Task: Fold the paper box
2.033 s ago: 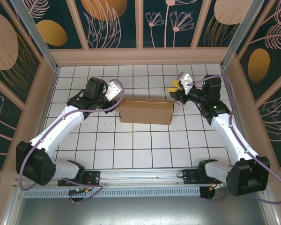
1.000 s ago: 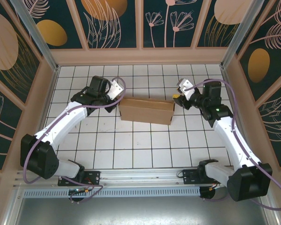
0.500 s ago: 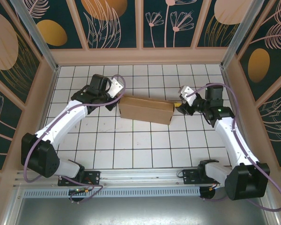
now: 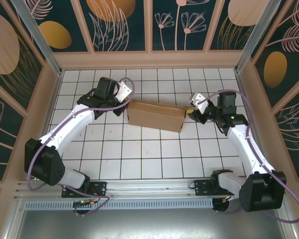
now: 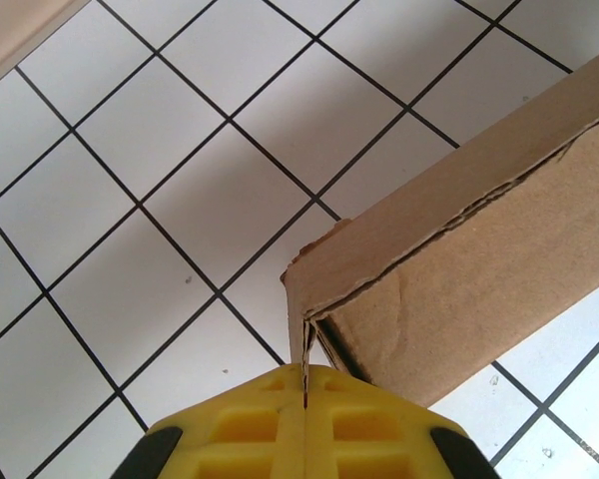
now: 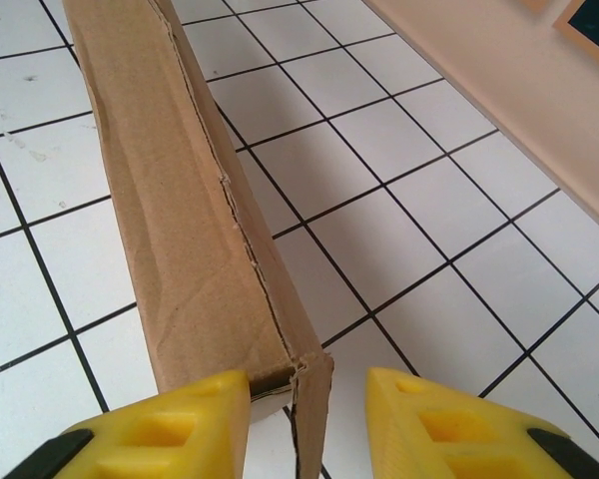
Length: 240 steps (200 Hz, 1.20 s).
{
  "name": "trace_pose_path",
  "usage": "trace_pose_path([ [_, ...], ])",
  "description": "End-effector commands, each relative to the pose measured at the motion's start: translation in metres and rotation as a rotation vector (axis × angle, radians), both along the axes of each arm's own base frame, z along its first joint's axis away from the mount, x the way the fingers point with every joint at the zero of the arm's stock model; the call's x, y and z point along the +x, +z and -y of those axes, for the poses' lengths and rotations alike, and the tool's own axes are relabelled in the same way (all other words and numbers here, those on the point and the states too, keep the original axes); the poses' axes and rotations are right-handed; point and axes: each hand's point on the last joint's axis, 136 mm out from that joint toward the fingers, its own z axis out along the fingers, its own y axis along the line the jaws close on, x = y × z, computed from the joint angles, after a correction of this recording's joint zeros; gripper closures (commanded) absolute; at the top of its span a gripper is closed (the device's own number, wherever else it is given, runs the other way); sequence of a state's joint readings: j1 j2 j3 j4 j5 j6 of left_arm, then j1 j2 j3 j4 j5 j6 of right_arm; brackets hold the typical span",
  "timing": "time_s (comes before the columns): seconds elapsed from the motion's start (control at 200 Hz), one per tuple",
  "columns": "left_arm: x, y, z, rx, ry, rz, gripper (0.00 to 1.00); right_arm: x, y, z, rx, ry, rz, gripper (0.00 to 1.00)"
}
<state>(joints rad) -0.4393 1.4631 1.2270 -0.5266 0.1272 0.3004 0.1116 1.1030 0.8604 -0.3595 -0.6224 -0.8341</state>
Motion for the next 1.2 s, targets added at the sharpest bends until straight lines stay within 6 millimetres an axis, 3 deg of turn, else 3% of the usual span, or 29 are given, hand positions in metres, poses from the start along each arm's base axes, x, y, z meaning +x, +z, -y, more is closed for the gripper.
trace_pose_path([
  [0.0,0.004,0.009,0.002,-0.022,0.007,0.003,0.94,-0.003,-0.011,0.001,-0.031,0.004,-0.008,0.64],
  [0.19,0.004,0.008,0.001,-0.017,0.011,0.003,0.94,-0.006,-0.022,0.002,-0.044,0.001,-0.025,0.64],
  [0.305,0.004,0.007,0.002,-0.018,0.008,-0.002,0.95,-0.005,-0.017,0.001,-0.033,0.001,-0.013,0.68],
  [0.53,0.002,0.016,0.009,-0.065,-0.001,-0.013,0.95,-0.003,-0.003,-0.008,-0.007,0.018,-0.022,0.93],
  [0.831,-0.007,0.02,0.016,-0.138,-0.005,-0.051,0.95,-0.002,0.009,-0.016,0.041,0.01,-0.037,0.96],
  [0.931,-0.008,0.021,0.015,-0.155,0.015,-0.06,1.0,0.002,0.016,-0.019,0.068,-0.025,-0.05,0.98],
  [1.196,-0.009,0.047,0.02,-0.316,0.146,-0.114,1.0,0.022,0.017,-0.031,0.126,-0.226,-0.191,1.0],
])
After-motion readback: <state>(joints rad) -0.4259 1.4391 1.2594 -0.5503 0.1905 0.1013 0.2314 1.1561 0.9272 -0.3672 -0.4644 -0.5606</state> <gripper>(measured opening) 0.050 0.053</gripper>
